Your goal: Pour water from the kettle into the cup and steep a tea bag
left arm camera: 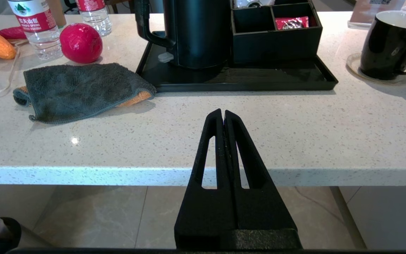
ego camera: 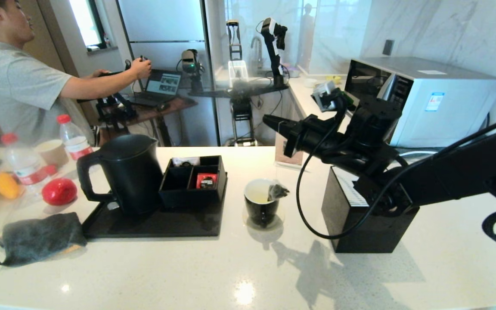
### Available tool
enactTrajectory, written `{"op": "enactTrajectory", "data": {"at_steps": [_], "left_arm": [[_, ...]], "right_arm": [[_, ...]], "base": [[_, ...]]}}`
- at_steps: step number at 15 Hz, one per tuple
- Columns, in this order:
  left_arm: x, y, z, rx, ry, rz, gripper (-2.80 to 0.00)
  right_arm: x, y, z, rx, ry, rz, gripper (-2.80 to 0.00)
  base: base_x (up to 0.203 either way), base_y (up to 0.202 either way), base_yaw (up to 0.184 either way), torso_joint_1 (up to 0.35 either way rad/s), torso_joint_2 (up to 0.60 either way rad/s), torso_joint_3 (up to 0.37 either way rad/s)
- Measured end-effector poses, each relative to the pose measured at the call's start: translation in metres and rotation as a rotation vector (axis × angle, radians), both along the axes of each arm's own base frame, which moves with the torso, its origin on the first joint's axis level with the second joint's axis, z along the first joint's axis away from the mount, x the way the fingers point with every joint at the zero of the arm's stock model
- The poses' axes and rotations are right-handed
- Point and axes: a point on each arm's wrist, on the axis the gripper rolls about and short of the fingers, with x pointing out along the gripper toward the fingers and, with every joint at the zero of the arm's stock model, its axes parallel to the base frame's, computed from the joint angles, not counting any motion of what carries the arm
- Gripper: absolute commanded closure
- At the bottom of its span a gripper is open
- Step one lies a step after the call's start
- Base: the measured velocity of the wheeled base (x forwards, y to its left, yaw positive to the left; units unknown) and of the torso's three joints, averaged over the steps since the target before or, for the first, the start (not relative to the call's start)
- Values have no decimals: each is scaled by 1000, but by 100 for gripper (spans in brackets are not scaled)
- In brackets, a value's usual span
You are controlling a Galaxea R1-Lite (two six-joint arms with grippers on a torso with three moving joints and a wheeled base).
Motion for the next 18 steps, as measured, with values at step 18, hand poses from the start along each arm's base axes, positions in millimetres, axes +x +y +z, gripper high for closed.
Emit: {"op": "enactTrajectory", "data": {"at_steps": [18], "left_arm": [[0, 0, 0, 0, 0, 0, 0]], "right_arm": [[30, 17, -22, -11, 42, 46, 0]], "base": [[0, 0, 0, 0, 0, 0]]}}
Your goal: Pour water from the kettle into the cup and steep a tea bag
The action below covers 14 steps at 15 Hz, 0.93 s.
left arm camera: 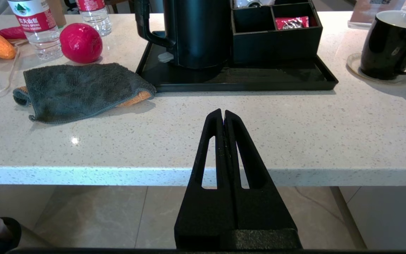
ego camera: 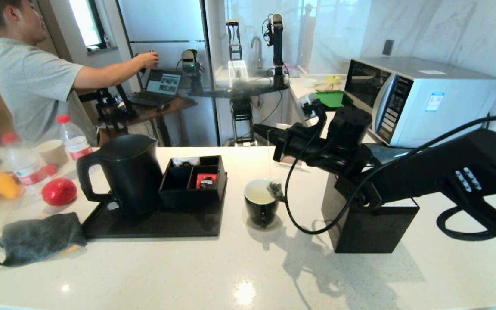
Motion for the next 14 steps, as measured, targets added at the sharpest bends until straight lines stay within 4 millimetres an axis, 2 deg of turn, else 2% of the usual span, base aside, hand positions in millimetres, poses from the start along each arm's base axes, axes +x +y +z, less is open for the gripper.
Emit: {"op": "enactTrajectory", "data": {"at_steps": [6, 14], "left_arm": [[0, 0, 0, 0, 0, 0, 0], [0, 0, 0, 0, 0, 0, 0]], "right_arm": [[8, 8, 11, 6, -11, 7, 0], [7, 15, 6, 2, -6, 20, 0]], "base": [[0, 0, 0, 0, 0, 0], [0, 0, 0, 0, 0, 0]]}}
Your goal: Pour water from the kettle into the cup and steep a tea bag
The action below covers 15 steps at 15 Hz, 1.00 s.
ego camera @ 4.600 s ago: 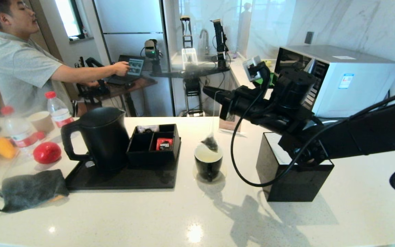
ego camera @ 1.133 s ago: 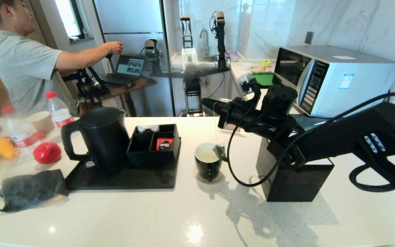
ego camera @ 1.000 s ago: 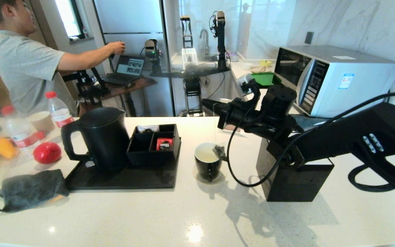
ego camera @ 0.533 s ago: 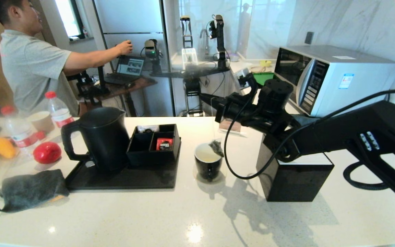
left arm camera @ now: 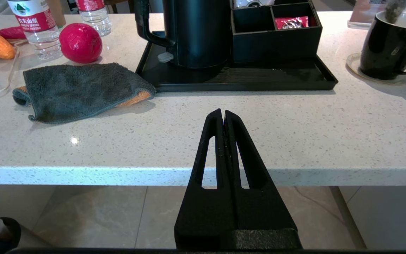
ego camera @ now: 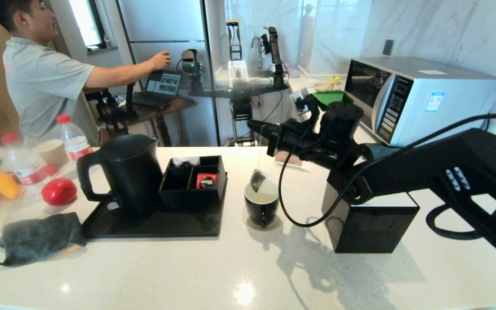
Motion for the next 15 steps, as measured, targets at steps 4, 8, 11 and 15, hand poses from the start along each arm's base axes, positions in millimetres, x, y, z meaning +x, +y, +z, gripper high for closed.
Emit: {"op": "enactTrajectory", "data": {"at_steps": [4, 8, 11, 15], "left_arm": [[0, 0, 0, 0, 0, 0, 0], [0, 0, 0, 0, 0, 0, 0], [0, 0, 0, 0, 0, 0, 0], [0, 0, 0, 0, 1, 0, 0]], "right_arm": [[-7, 1, -25, -28, 38, 6, 0], [-25, -5, -60, -55, 83, 14, 0], [-35, -11, -76, -62, 101, 16, 0], [-32, -10, -80, -65, 116, 14, 0]], "base": [[0, 0, 0, 0, 0, 0], [0, 0, 0, 0, 0, 0], [0, 0, 0, 0, 0, 0], [0, 0, 0, 0, 0, 0]]}}
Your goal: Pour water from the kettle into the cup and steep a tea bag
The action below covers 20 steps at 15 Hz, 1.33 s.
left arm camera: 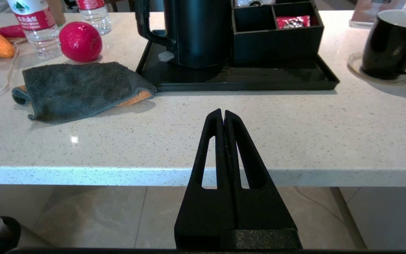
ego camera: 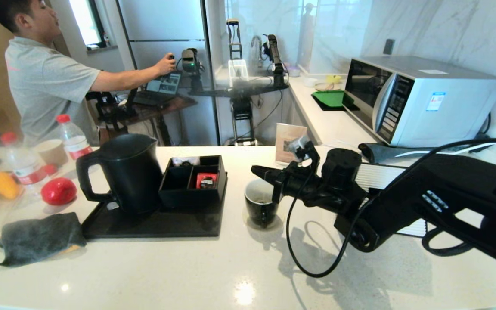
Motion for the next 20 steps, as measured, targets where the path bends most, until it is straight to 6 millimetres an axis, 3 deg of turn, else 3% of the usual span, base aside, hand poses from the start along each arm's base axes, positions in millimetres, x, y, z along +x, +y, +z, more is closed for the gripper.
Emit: {"op": "enactTrajectory", "data": {"at_steps": [7, 13, 20], "left_arm": [[0, 0, 0, 0, -1, 0, 0], [0, 0, 0, 0, -1, 0, 0], [0, 0, 0, 0, -1, 0, 0]], "right_arm": [[22, 7, 24, 76, 4, 1, 0], [45, -10, 50, 108, -21, -51, 0], [36, -16, 75, 77, 41, -103, 0]], "base": [[0, 0, 0, 0, 0, 0], [0, 0, 0, 0, 0, 0], [0, 0, 0, 0, 0, 0]]}}
